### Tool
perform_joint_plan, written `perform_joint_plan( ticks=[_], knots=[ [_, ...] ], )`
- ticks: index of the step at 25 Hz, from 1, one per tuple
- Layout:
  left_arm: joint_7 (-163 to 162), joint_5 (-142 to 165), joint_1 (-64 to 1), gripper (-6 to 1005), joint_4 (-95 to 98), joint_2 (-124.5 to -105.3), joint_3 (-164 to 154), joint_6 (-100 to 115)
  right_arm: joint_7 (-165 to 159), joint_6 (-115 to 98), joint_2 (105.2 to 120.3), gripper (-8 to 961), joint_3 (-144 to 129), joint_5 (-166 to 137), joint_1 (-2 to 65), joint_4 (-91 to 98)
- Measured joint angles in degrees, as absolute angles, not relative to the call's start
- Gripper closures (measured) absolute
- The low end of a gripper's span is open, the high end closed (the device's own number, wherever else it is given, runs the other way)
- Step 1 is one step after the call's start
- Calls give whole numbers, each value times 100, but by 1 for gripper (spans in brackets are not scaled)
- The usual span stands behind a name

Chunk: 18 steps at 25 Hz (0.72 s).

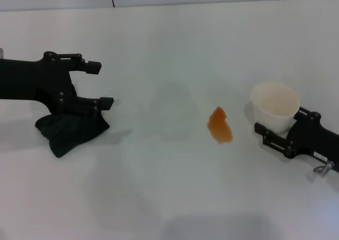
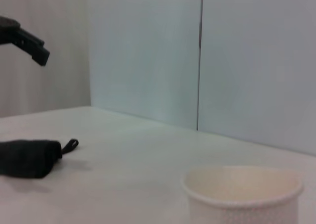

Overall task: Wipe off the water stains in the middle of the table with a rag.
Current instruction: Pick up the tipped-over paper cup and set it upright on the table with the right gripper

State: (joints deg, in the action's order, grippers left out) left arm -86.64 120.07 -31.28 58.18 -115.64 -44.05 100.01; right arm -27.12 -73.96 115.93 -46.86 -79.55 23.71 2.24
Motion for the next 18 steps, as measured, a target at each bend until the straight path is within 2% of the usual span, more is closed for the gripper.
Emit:
perform_joint_plan(
  ticks=[13, 18],
  knots=[
    [-8657, 12007, -3111, 123, 5818, -11621, -4424, 9992, -2607, -7491, 11599, 298, -4671, -7914, 2252, 77],
    [-8657, 12006, -3111, 123, 5818, -11633, -4428, 9992, -2646, -7500, 11589, 189, -4656, -7915, 2250, 79]
  ],
)
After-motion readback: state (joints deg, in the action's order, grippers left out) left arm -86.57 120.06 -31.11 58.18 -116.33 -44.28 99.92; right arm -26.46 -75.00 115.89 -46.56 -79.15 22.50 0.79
